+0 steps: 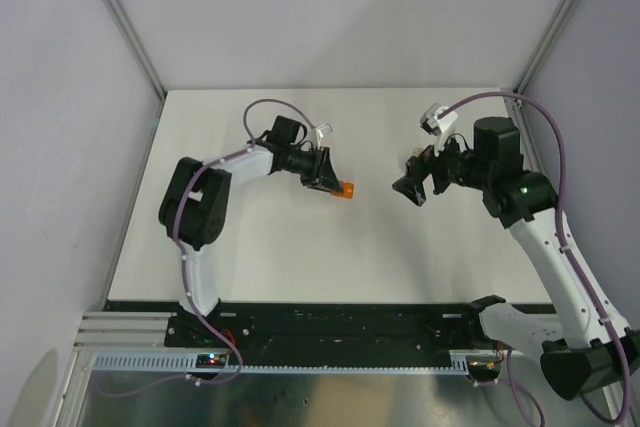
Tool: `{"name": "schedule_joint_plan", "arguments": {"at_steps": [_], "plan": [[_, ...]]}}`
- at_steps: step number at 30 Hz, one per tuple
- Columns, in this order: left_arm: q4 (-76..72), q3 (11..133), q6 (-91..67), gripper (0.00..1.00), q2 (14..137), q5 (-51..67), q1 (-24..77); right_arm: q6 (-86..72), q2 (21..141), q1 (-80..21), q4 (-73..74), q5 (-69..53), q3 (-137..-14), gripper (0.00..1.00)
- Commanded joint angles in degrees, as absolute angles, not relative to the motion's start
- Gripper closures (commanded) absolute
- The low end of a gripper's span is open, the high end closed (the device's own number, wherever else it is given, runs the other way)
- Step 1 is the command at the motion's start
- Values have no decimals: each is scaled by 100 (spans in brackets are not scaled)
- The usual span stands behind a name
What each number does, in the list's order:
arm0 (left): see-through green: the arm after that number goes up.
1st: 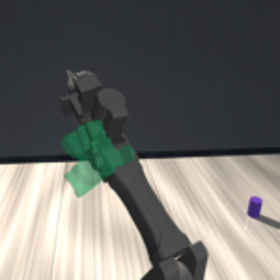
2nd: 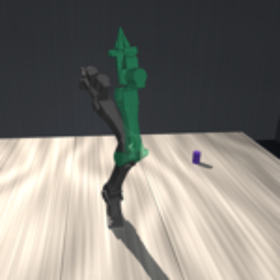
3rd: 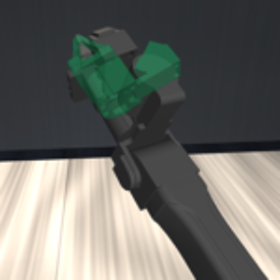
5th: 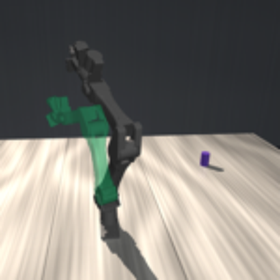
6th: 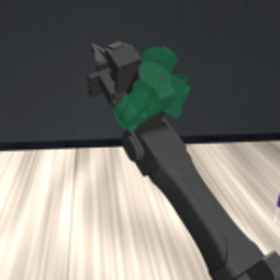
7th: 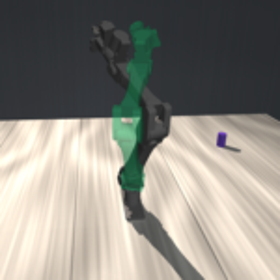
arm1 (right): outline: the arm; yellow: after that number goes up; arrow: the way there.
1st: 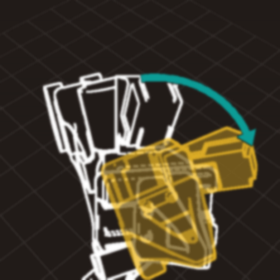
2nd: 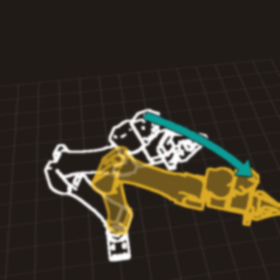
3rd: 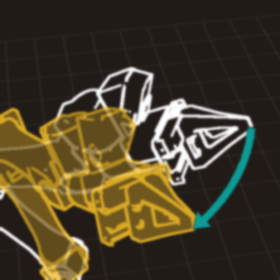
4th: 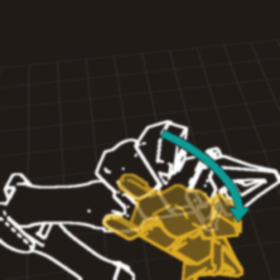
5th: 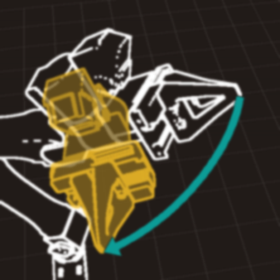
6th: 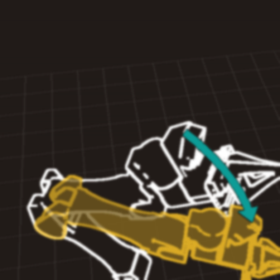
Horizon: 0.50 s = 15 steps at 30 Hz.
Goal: Sort the pills into containers
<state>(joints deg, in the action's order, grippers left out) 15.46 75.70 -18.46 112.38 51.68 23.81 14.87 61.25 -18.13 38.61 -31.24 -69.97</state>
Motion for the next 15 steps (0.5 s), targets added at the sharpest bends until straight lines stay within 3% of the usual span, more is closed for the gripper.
{"name": "schedule_joint_plan", "arguments": {"at_steps": [1,15], "plan": [[1554,8040,-1899,96,11695,5084,2349,1339,5763,-1745,3515,-2450,-6640,0],[1591,8114,-2060,75,12244,5080,2281,1301,5703,-1633,3809,-2705,-6318,1]]}}
